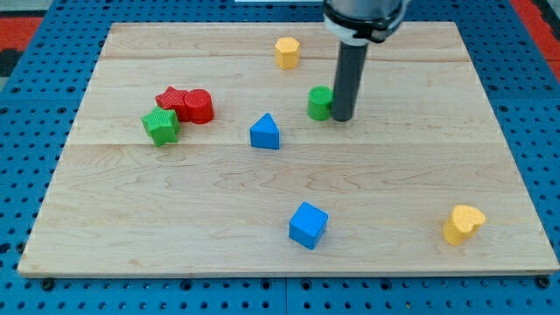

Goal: Push green circle top right to the red circle

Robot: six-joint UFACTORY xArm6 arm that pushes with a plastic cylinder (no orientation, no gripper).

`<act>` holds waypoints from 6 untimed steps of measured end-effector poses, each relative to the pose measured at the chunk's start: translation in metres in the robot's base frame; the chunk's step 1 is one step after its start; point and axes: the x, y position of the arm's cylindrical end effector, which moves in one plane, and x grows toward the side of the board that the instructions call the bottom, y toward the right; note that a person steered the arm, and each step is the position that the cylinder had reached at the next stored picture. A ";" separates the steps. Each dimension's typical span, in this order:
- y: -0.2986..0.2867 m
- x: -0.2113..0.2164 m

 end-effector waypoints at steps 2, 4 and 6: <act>-0.057 0.000; -0.109 0.000; -0.057 0.001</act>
